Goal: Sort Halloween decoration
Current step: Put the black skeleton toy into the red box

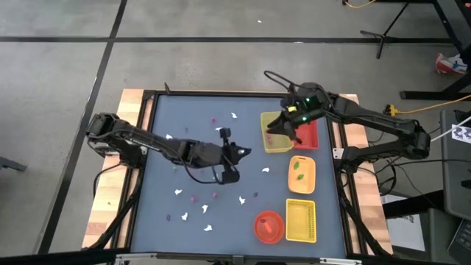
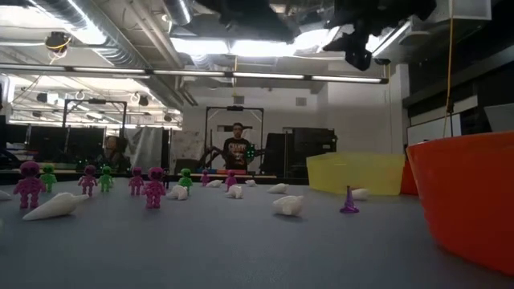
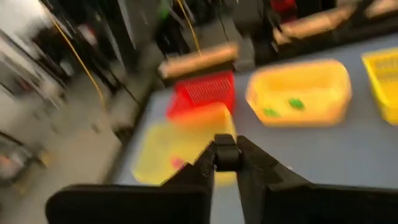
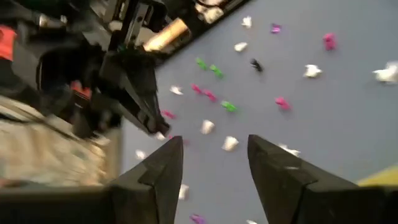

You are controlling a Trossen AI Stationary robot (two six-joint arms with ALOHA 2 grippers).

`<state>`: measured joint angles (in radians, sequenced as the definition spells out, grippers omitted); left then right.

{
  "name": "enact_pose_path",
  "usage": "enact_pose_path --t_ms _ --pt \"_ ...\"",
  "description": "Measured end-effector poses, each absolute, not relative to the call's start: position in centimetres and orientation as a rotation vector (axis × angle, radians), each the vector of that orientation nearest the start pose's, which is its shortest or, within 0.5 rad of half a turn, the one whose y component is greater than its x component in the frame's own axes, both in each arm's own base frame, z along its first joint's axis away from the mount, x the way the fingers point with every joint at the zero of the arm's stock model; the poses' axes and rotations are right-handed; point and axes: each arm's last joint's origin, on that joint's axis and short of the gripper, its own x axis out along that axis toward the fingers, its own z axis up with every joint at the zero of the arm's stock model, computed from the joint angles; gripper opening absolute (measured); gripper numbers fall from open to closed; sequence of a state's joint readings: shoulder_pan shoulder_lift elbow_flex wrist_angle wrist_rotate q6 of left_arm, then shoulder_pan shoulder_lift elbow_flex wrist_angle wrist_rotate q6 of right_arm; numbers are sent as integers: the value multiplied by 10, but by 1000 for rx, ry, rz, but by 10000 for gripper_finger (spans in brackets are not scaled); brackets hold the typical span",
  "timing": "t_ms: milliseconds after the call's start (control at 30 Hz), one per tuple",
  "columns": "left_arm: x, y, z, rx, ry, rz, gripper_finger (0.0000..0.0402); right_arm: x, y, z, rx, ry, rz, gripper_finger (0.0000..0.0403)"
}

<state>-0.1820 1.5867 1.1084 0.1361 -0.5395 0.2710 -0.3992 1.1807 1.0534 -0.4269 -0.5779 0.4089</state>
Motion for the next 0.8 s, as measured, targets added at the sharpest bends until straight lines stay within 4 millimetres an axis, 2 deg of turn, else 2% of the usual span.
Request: enact_pose_path --t_ms 167,433,800 --pt "358 -43 292 489 245 333 28 247 -85 328 755 483 149 179" --pt "360 -39 303 576 161 359 29 258 -87 334 717 397 270 179" --pt "360 -39 315 677 60 392 29 259 -86 341 680 341 357 179"
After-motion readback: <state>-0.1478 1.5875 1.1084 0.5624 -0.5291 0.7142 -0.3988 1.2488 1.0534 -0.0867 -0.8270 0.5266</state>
